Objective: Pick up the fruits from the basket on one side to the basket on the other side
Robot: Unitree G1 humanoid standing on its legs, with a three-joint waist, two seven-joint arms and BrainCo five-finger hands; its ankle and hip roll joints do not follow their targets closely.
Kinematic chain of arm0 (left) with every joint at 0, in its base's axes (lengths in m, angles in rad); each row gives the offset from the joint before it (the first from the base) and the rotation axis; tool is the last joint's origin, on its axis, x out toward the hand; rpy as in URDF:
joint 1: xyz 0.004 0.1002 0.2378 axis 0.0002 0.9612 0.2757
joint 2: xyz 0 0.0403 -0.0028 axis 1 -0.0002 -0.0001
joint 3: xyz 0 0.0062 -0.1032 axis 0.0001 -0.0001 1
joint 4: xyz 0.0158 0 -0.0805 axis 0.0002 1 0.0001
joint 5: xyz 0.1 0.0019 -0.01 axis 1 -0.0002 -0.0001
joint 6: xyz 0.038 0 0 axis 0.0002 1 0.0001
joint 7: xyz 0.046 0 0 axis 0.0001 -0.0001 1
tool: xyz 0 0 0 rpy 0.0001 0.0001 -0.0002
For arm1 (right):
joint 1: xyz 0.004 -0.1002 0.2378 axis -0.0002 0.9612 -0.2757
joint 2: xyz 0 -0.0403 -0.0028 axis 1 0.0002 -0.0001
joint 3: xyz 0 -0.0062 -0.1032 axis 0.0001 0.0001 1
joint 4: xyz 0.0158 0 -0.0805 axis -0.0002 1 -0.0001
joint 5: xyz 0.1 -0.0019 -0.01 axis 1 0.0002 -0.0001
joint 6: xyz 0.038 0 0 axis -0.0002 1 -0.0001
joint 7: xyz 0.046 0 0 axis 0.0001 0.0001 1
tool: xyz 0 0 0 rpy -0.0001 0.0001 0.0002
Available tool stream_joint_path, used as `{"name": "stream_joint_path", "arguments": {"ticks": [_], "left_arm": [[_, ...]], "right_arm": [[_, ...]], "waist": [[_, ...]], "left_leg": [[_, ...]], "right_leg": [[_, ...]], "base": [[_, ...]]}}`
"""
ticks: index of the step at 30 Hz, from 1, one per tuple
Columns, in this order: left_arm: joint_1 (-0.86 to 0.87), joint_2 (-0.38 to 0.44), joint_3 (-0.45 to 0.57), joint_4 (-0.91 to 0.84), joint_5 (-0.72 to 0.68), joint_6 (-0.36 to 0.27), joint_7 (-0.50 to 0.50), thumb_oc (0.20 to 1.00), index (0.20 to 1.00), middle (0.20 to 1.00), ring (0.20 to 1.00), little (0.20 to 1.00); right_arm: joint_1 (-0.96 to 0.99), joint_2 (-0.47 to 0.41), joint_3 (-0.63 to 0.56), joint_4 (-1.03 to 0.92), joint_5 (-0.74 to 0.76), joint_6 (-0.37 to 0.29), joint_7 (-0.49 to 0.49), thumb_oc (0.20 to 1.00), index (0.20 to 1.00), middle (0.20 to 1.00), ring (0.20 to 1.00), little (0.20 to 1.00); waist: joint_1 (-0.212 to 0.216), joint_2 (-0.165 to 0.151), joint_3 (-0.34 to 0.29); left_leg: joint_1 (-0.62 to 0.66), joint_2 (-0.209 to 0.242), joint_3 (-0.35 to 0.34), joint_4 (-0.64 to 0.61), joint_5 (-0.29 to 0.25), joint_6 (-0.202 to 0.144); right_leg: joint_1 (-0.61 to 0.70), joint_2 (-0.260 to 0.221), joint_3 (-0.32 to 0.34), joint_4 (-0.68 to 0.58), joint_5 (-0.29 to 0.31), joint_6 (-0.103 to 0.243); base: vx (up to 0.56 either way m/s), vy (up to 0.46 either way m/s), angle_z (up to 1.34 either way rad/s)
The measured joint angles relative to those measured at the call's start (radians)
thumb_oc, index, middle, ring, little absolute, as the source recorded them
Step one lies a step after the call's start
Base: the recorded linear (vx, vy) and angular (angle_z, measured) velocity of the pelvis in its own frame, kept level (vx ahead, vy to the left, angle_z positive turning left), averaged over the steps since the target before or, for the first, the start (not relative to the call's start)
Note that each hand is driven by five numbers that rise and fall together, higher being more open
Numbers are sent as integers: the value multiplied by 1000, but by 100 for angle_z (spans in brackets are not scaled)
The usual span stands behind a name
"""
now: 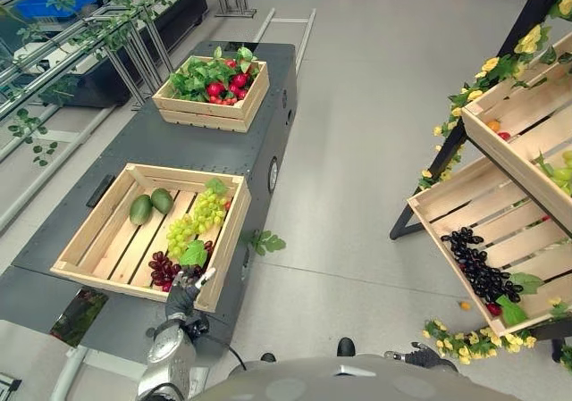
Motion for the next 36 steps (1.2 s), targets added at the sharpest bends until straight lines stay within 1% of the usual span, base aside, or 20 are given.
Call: {"name": "stream_joint_path", "arguments": {"ticks": [7,9,14,18,22,25,26,30,32,33,36], "left_arm": [[13,0,0,-95,-43,-4,-6,1000,1000,1000,1000,1000],[17,1,1,-155,-43,-5,-11,1000,1000,1000,1000,1000],[8,23,2,-161,-32,-6,-8,1000,1000,1000,1000,1000],[-18,70,7,-161,45,-6,21,1000,1000,1000,1000,1000],[-55,121,9,-145,102,-6,46,1000,1000,1000,1000,1000],[-71,129,10,-121,126,-6,57,1000,1000,1000,1000,1000],[-91,133,12,-81,141,-4,64,1000,1000,1000,1000,1000],[-101,154,9,-62,202,6,76,1000,1000,1000,1000,1000],[-116,203,9,-60,243,22,75,1000,1000,1000,1000,1000],[-121,211,10,-59,244,24,76,1000,1000,1000,1000,1000],[-156,250,12,-41,282,35,75,1000,1000,1000,1000,1000]], "right_arm": [[-2,-1,0,0,0,0,1,1000,1000,1000,1000,1000],[-1,-1,0,0,0,0,2,1000,1000,1000,1000,1000],[-2,-2,0,0,0,0,3,1000,1000,1000,1000,1000],[-1,-5,0,2,0,0,3,1000,1000,1000,1000,1000],[0,-18,0,3,0,0,2,1000,1000,1000,1000,1000],[7,-24,0,2,0,-1,2,1000,1000,1000,1000,1000],[7,-24,0,2,0,0,2,1000,1000,1000,1000,1000],[7,-25,0,-2,0,-1,1,1000,1000,1000,1000,1000],[8,-26,0,-6,1,-1,1,1000,1000,1000,1000,1000],[12,-27,-1,-5,1,-1,1,1000,1000,1000,1000,1000],[15,-29,-1,-5,1,-1,2,1000,1000,1000,1000,1000]], "waist": [[1,-4,4],[1,-7,7],[0,-6,7],[0,-5,8],[0,3,19],[-3,8,28],[-1,10,30],[-3,3,49],[-2,-5,67],[-3,-6,67],[-2,-9,99]], "left_leg": [[-1,0,0,0,0,0],[0,0,0,0,0,0],[8,0,0,4,2,-3],[8,0,0,4,3,-5],[7,0,0,4,3,-4],[7,0,1,4,4,-5],[7,0,1,4,4,-5],[5,-1,2,4,4,-5],[-4,-1,3,5,4,-5],[-8,-2,3,5,5,-6],[-9,-3,3,5,7,-6]], "right_leg": [[0,-1,-1,0,0,0],[0,-1,-1,0,0,0],[2,0,0,0,-1,1],[2,0,-1,0,0,1],[0,-1,0,0,0,1],[-2,0,2,0,0,1],[-2,0,2,0,0,1],[-5,0,4,0,0,1],[-14,0,4,0,1,2],[-19,0,4,0,2,2],[-19,-2,3,0,4,2]], "base": [[0,0,0],[0,0,0],[0,0,0],[-28,-1,0],[-13,0,0],[-42,-10,-2],[-36,-8,-1],[-70,3,-2],[-70,1,-1],[-71,-3,0],[-63,-1,0]]}}
